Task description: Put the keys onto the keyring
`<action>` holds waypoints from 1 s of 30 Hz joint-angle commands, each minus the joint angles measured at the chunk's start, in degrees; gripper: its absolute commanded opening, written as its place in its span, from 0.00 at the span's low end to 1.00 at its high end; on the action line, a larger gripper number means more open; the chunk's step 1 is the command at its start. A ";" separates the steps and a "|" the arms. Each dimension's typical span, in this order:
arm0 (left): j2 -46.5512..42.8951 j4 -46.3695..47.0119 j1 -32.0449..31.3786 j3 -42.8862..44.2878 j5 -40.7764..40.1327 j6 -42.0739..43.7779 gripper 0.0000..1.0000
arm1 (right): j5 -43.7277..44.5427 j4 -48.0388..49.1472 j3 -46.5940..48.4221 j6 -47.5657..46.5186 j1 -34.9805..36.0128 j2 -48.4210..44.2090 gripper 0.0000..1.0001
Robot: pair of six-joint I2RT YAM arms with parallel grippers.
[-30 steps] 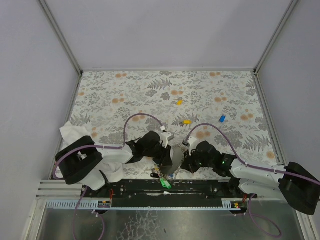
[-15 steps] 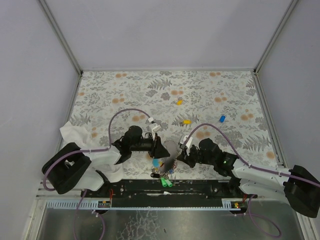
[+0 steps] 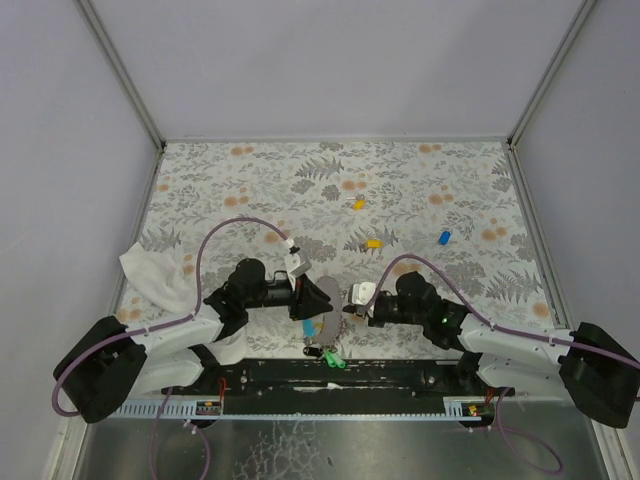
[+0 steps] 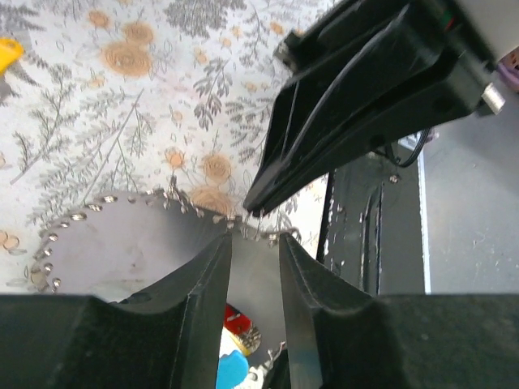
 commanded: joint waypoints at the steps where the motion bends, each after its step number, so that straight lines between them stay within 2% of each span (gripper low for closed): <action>1: 0.42 6.83 0.29 -2.79 0.89 3.38 0.30 | -3.89 4.78 4.26 -7.59 0.32 -0.22 0.00; 8: 1.82 14.74 0.29 -5.73 -2.54 1.23 0.32 | -2.55 9.52 3.26 -5.02 -0.65 -0.59 0.00; 13: -0.45 21.83 0.31 -9.47 -7.63 0.30 0.35 | -2.24 20.83 -1.55 0.80 -0.87 0.02 0.00; 16: -2.95 22.37 0.29 -10.83 -12.17 -0.04 0.36 | -0.76 26.87 -3.25 4.10 -0.86 1.52 0.00; 23: -7.90 22.31 0.34 -12.31 -16.18 0.09 0.38 | 0.49 34.21 -3.24 6.48 -0.93 3.48 0.00; 30: -9.27 26.22 0.19 -13.88 -14.77 4.00 0.40 | -0.70 37.57 -3.13 9.59 -2.33 2.79 0.00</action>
